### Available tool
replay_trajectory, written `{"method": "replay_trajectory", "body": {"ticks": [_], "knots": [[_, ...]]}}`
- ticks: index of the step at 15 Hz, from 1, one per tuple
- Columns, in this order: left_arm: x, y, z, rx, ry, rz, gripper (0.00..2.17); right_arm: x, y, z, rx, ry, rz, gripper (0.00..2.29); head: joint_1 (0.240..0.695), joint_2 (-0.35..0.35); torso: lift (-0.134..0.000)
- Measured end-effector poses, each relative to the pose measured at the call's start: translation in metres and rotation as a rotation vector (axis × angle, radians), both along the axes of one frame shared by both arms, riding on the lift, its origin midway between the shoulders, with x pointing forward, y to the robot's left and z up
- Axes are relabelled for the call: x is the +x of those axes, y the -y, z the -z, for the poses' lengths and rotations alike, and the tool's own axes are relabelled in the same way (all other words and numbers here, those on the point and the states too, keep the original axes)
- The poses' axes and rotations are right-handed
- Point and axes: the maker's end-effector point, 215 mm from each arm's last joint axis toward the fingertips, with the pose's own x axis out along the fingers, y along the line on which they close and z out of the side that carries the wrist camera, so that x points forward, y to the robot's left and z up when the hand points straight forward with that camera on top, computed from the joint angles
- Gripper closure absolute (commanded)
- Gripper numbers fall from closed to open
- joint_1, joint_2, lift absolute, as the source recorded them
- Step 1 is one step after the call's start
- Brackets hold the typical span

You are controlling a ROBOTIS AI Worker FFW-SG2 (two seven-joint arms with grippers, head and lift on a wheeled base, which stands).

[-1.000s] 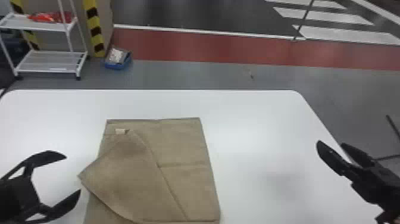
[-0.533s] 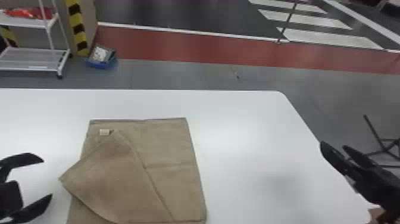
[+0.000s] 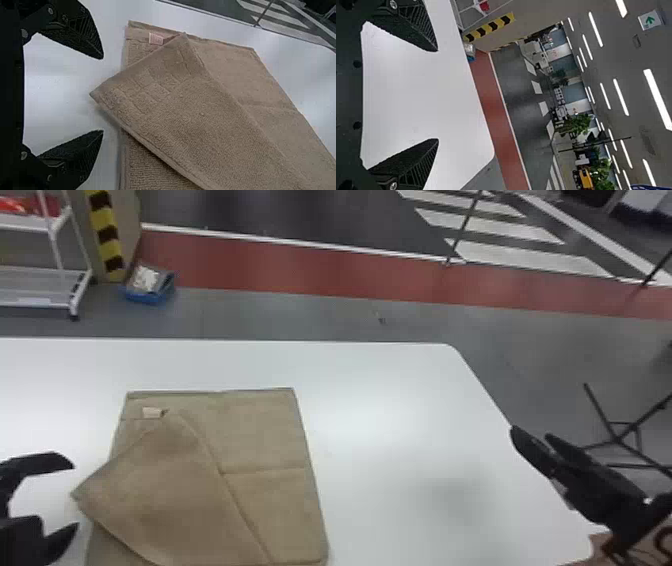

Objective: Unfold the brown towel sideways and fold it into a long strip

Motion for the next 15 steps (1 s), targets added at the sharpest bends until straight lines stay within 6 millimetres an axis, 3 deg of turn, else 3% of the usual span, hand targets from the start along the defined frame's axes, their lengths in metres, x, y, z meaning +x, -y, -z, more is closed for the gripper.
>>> {"method": "replay_trajectory", "body": {"ticks": [5,7,10,11,12,13,15], "knots": [[0.01,0.003,0.004,0.026,0.003,0.014,0.34,-0.004,0.002,0.0,0.005,-0.007,0.0,0.07,0.695,-0.285,-0.125],[0.01,0.003,0.006,0.034,-0.002,0.019,0.55,-0.006,0.004,-0.003,0.009,-0.002,0.002,0.07,0.695,-0.287,-0.125],[0.009,0.002,0.007,0.051,-0.002,0.027,0.6,-0.007,0.006,-0.004,0.014,0.003,0.006,0.07,0.695,-0.29,-0.125],[0.01,0.001,0.007,0.057,0.0,0.03,0.73,-0.006,0.005,-0.004,0.016,0.003,0.004,0.07,0.695,-0.287,-0.125],[0.009,0.0,0.007,0.061,-0.001,0.033,1.15,-0.006,0.004,-0.004,0.017,0.004,0.002,0.07,0.695,-0.285,-0.125],[0.008,0.0,0.008,0.067,-0.007,0.038,1.29,-0.005,0.003,-0.005,0.017,0.006,0.0,0.07,0.695,-0.283,-0.125],[0.006,0.0,0.01,0.074,-0.019,0.046,1.29,-0.001,0.001,-0.007,0.017,0.013,-0.004,0.07,0.695,-0.28,-0.125]]}}
